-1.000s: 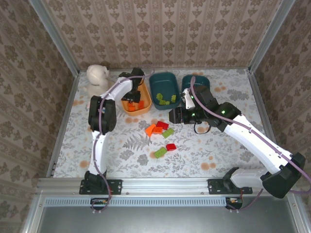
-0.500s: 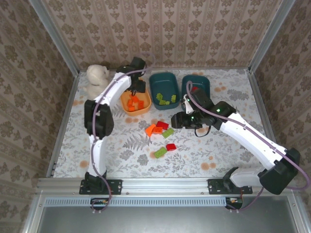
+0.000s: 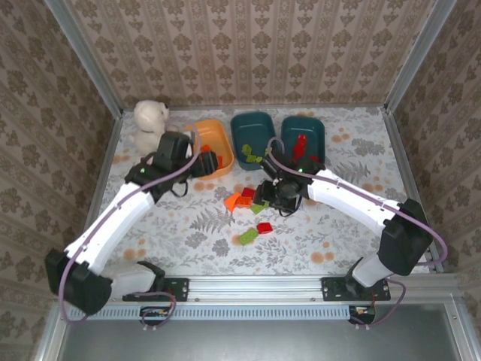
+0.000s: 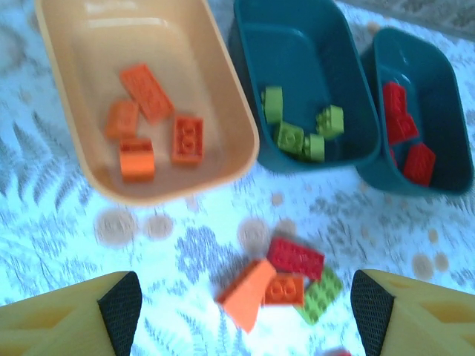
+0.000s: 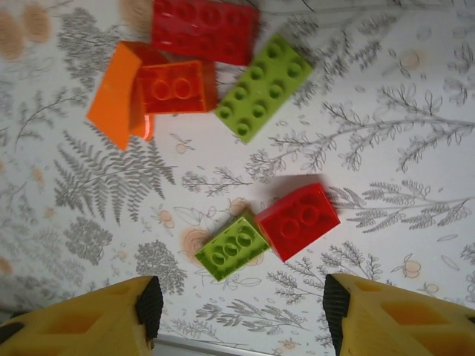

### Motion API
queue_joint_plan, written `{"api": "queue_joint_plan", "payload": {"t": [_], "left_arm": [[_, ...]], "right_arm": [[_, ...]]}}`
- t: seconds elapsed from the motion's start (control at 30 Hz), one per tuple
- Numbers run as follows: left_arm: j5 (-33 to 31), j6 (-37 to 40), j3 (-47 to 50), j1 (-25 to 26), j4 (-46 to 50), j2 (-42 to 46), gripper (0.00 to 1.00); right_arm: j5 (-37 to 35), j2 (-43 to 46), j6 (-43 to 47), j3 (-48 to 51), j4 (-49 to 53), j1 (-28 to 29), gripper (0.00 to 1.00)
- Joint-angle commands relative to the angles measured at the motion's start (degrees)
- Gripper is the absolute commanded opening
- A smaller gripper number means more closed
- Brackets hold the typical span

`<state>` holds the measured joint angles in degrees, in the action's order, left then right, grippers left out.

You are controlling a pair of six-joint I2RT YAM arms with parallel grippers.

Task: Sort the legos into containers by color

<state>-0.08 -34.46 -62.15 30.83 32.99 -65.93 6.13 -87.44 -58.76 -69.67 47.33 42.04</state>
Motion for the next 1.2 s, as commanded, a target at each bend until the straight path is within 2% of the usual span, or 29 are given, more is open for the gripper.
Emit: {"api": "queue_joint_plan", "payload": {"t": [0.0, 0.13, 0.23, 0.37, 0.57, 1.0, 1.17], "left_arm": [[3.04, -3.51, 4.57, 0.86, 0.03, 7.65, 0.78], [7.54, -1.18, 9.61, 1.85, 0.77, 16.37, 0.78], [9.94, 1.95, 12.54, 2.21, 2.88, 23.08, 0.78], [9.98, 3.2, 14.2, 2.2, 6.57, 29.41, 0.79], [8.58, 2.04, 13.16, 2.31, 8.07, 30.69, 0.78], [7.86, 2.9, 10.82, 2.32, 6.71, 28.42, 0.77], [7.75, 2.63, 10.24, 2.39, 5.94, 27.05, 0.77]], "right_arm": [[-1.05, 2.51, -14.21, 7.07, -1.32, 1.24, 0.65], [0.68, 2.66, -26.16, 13.55, -12.49, 1.29, 0.7], [0.03, -1.59, -32.01, 10.64, -12.09, 1.61, 0.75], [1.15, -5.98, -40.79, 9.26, -15.26, 1.68, 0.79], [3.07, -7.79, -51.49, 10.55, -13.59, 1.97, 0.8], [5.74, -11.62, -54.69, 11.69, -15.09, 2.22, 0.74], [7.09, -14.08, -54.25, 12.03, -19.02, 1.77, 0.6]]}}
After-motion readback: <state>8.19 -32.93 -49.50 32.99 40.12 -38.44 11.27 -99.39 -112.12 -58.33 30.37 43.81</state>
